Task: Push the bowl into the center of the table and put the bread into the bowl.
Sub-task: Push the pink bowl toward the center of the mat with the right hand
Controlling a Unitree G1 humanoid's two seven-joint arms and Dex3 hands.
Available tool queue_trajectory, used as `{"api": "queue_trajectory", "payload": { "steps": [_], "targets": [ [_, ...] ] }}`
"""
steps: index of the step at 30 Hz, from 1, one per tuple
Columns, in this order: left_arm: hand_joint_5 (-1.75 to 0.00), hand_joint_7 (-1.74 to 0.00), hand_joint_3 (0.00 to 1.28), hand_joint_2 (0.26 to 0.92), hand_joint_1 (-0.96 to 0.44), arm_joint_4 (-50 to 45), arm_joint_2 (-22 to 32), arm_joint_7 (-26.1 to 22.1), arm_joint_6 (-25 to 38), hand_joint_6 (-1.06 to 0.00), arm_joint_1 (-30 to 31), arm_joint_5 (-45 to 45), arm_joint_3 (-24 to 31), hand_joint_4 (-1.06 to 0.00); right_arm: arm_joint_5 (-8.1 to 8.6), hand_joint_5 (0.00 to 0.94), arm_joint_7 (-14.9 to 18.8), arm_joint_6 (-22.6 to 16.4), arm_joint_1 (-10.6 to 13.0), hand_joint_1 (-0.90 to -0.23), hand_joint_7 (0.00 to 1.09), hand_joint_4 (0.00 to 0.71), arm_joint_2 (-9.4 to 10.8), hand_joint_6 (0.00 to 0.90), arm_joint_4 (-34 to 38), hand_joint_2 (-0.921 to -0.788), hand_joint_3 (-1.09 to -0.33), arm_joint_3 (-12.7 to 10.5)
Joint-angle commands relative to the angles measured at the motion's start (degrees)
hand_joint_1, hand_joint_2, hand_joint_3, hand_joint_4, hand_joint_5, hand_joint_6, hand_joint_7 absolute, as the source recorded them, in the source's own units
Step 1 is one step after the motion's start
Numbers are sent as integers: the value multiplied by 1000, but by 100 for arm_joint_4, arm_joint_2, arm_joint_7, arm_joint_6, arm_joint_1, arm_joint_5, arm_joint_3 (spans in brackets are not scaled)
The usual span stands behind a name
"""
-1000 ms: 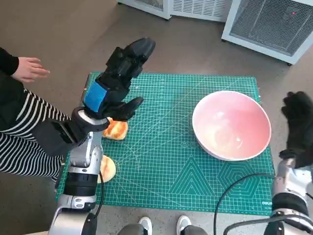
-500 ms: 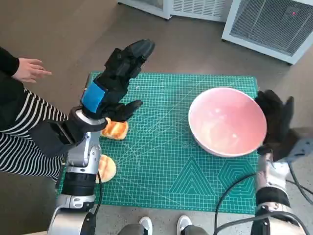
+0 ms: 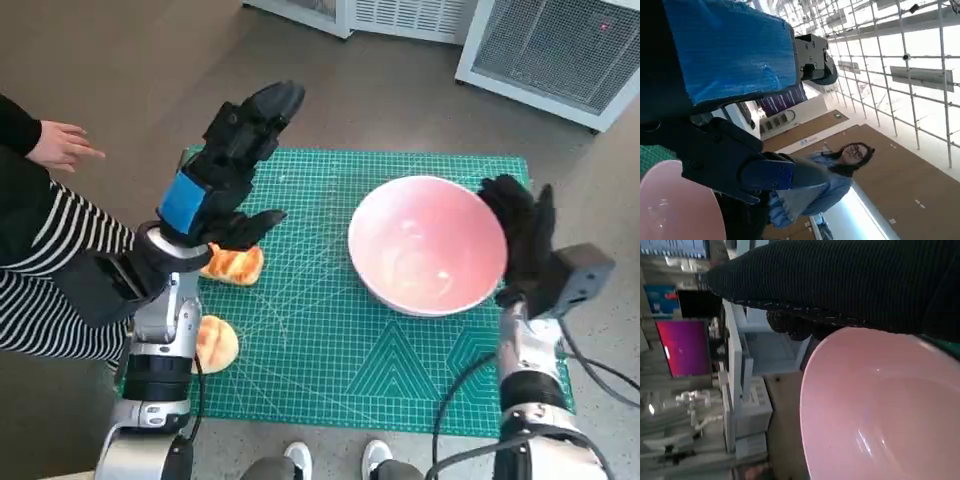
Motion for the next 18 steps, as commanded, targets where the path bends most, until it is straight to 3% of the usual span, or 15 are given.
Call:
{"api": "queue_trajectory", "payload": {
  "steps": [1,14,18],
  "targets": [
    [-162,-479,318,921,-698,25,32,60,-89,1,74,90,9,-7,-45,0,85,118,-57,-651,333,72,217,38,63,-921,-771,74],
    [-155,-480,315,921,-702,32,62,91,-94,1,129,82,22,-14,-20,2,106,230,-301,-638,321,73,557,35,179,-921,-778,136],
    [-151,-477,314,921,-704,10,62,93,-82,1,161,67,23,-15,46,1,115,268,-371,-661,321,73,660,49,201,-921,-747,79]
  ]
}}
